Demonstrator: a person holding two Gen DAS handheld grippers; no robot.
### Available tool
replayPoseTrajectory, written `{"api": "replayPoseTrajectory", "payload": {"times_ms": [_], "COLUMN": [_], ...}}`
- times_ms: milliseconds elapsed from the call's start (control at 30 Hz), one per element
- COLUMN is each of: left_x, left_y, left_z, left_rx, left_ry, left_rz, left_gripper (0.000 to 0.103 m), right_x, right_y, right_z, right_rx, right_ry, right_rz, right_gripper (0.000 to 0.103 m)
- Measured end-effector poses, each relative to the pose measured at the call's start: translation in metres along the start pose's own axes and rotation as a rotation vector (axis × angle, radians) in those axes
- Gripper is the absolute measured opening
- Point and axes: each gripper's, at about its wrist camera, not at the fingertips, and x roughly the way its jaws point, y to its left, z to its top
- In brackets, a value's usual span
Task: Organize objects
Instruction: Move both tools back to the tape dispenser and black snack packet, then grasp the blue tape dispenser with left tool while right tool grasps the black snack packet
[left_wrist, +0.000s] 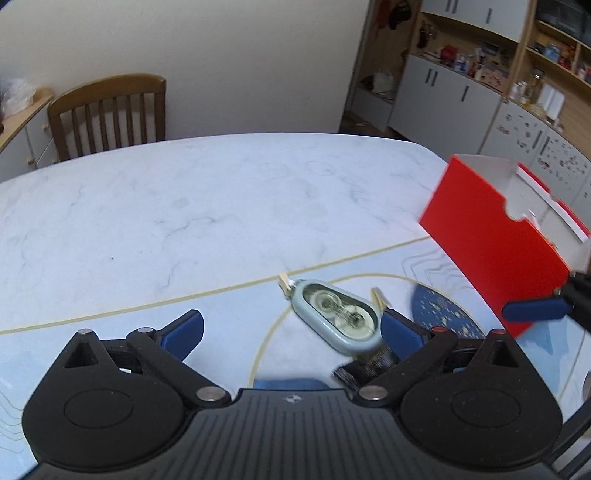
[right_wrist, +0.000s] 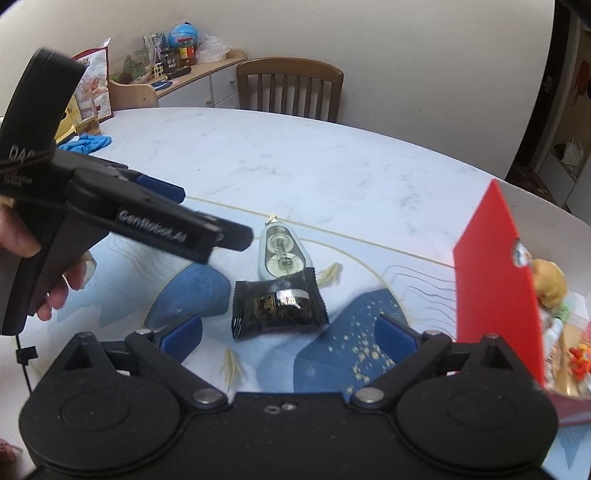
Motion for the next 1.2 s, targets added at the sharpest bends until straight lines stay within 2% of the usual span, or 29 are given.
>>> {"api": "replayPoseTrajectory", "payload": {"times_ms": [333, 667, 733, 800, 867, 1000, 1200], "left_x": [0.04, 0.074, 0.077, 0.078, 0.079, 0.079, 0.08], "left_y": [-0.007, -0.022, -0.025, -0.029, -0.032, -0.038, -0.049], "left_z": [0.018, 0.026, 0.024, 0.023, 0.024, 0.022, 0.019], "left_rx": [-0.073, -0.15, -0.152, -0.15, -0.15, -0.151, -0.141], "left_ry": [0.077, 0.177, 0.186, 0.187, 0.188, 0.182, 0.172], "left_rz": [0.021, 0.047, 0.061, 0.073, 0.074, 0.091, 0.128], "left_gripper": [0.103, 0.103, 0.103, 0.103, 0.103, 0.103, 0.102], "right_x": [0.044, 0.064, 0.066, 0.067, 0.066, 0.059, 0.039], "right_y": [0.009, 0.013, 0.013, 0.013, 0.012, 0.012, 0.006], "right_z": [0.003, 0.006, 0.005, 0.003, 0.001, -0.004, -0.022], "right_rx": [-0.073, -0.085, -0.084, -0.09, -0.093, -0.103, -0.13], "right_ry": [0.026, 0.037, 0.042, 0.049, 0.05, 0.049, 0.055], "right_rz": [0.0, 0.012, 0.011, 0.006, 0.01, 0.017, 0.016], "right_gripper": [0.1, 0.099, 0.094, 0.082, 0.076, 0.068, 0.063]}}
